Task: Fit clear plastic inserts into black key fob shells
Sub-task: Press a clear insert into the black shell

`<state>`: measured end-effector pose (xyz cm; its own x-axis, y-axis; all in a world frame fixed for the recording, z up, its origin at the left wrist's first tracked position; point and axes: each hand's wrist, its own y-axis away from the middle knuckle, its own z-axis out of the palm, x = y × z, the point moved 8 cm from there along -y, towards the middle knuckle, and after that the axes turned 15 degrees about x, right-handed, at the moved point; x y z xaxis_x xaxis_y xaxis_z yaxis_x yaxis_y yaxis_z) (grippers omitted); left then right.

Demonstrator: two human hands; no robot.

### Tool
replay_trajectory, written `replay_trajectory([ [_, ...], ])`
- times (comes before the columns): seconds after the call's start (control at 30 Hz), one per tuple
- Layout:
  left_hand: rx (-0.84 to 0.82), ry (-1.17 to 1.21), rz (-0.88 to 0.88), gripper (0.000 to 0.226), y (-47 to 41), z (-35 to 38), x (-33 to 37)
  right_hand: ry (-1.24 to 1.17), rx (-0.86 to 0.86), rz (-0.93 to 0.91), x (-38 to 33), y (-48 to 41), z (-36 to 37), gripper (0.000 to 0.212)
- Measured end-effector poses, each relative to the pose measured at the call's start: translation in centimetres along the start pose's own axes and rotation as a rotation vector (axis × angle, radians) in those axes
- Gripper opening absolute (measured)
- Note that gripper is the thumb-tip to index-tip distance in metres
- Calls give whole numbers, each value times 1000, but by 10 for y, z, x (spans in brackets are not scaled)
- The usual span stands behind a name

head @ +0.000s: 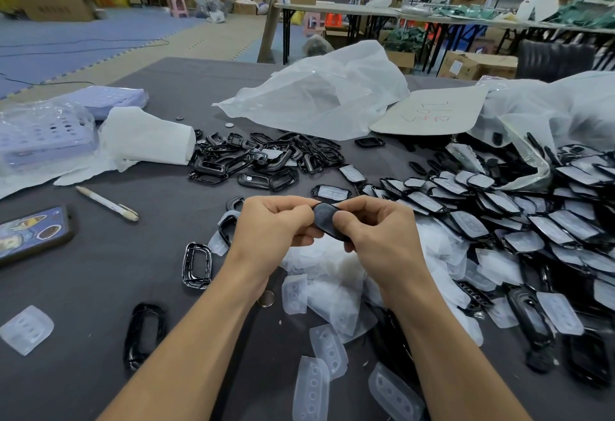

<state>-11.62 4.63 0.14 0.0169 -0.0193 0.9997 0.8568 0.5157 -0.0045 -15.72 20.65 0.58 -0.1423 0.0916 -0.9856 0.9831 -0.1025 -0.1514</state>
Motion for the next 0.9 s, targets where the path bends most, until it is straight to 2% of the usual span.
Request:
replay_trajectory([
  [0.13,7,-53,45,14,-1,-2,0,7,-4,-23,-1,1,1,21],
  [0.37,65,-14,-43,22,-2,-4,-6,-18,-16,-18,-2,2,1,22],
  [0.53,87,-5,-34,32,-4,-3,-7,-43,-16,7,-1,2,1,21],
  [0.67,38,-56,60,16,-1,1,-2,-61,-13,4,-3,1,1,26],
  [0.77,63,-72,118,27,-2,-1,2,-76,-43,5,-6,3,4,30],
  [0.9,144,-29,94,33,-4,-6,1,-158,-45,46,-5,2,3,37],
])
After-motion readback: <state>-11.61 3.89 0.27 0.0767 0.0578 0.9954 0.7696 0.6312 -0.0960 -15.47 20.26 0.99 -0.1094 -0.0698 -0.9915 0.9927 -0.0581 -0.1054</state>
